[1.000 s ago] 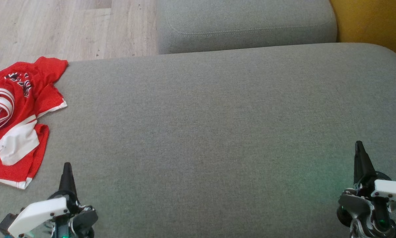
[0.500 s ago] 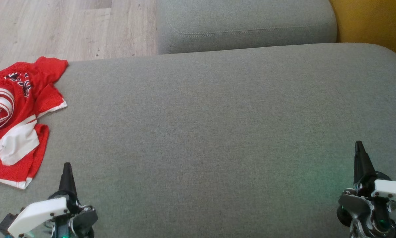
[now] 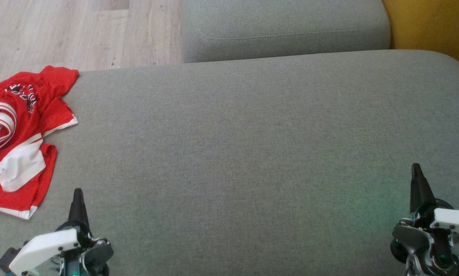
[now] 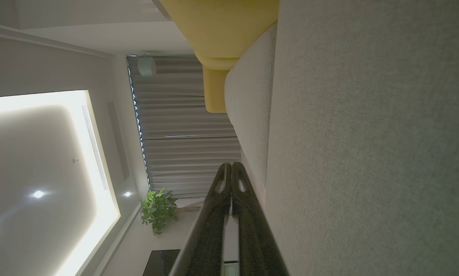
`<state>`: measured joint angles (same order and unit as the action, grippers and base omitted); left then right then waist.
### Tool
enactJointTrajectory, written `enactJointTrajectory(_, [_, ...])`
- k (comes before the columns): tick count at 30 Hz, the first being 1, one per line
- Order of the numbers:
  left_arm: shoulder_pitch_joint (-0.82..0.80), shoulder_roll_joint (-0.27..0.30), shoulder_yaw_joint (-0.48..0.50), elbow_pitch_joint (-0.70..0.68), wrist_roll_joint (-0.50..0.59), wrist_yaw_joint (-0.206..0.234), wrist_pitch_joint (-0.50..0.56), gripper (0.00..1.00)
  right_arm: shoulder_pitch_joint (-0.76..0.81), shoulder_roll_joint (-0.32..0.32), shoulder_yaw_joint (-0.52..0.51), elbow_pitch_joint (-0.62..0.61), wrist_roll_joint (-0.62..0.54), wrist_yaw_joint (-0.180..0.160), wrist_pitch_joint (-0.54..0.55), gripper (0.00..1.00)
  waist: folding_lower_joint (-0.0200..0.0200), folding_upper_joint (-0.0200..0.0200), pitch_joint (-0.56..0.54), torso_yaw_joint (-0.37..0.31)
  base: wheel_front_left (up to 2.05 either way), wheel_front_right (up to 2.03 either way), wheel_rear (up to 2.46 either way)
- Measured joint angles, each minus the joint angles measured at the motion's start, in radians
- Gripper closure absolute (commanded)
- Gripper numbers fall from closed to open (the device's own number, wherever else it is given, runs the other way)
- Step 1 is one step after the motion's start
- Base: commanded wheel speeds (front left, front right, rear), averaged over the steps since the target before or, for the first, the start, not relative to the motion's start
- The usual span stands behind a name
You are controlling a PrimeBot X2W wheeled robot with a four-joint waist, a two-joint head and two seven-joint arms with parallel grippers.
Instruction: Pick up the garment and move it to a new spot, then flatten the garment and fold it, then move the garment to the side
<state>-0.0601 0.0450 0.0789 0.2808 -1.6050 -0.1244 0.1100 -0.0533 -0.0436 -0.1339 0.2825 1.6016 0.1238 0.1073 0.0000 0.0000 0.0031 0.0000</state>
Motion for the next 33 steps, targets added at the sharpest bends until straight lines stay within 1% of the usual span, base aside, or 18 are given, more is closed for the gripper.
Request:
enactJointTrajectory(9, [0.0, 0.0, 0.0, 0.0, 0.0, 0.0, 0.0, 1.0, 0.0, 0.0, 0.0, 0.0, 0.0, 0.0, 0.0, 1.0, 0.0, 0.0, 0.0, 0.0, 0.0, 0.0, 0.0])
enactJointTrajectory(10, [0.001, 0.0, -0.001, 0.004, 0.0, 0.001, 0.0, 0.0, 0.001, 0.0, 0.0, 0.005, 0.0, 0.0, 0.0, 0.0, 0.0, 0.0, 0.0, 0.0, 0.0, 0.0, 0.0])
enactJointTrajectory(12, [0.013, -0.001, -0.003, 0.03, 0.0, 0.001, 0.0, 0.0, 0.013, 0.001, 0.002, 0.033, 0.0, -0.001, 0.0, 0.0, 0.0, 0.0, 0.0, 0.0, 0.0, 0.0, 0.0])
enactJointTrajectory(13, [0.024, -0.002, -0.005, 0.046, 0.0, 0.001, 0.0, 1.0, 0.025, 0.002, 0.002, 0.05, 0.0, -0.001, 0.0, 1.0, 0.0, 0.0, 0.0, 0.0, 0.0, 0.0, 0.0])
enactJointTrajectory(14, [0.038, -0.002, -0.007, 0.062, 0.0, 0.001, 0.0, 0.0, 0.038, 0.003, 0.002, 0.068, 0.0, -0.001, 0.0, 0.0, 0.0, 0.0, 0.0, 0.0, 0.0, 0.0, 0.0])
enactJointTrajectory(18, [0.081, -0.006, -0.013, 0.082, 0.0, 0.001, -0.006, 0.0, 0.079, 0.004, 0.007, 0.089, 0.0, -0.001, -0.006, 0.0, 0.0, 0.0, -0.004, 0.0, 0.0, 0.0, 0.0])
enactJointTrajectory(25, [0.081, -0.007, -0.028, 0.066, 0.007, 0.002, -0.025, 0.0, 0.078, 0.005, 0.025, 0.083, -0.018, -0.001, -0.021, 0.0, 0.0, 0.0, -0.012, 0.001, 0.0, 0.0, 0.0])
enactJointTrajectory(33, [0.081, -0.007, -0.045, 0.031, 0.068, 0.012, -0.051, 0.0, 0.078, 0.005, 0.03, 0.066, -0.086, -0.001, -0.049, 0.0, 0.0, 0.0, -0.02, 0.003, 0.0, 0.0, 0.0])
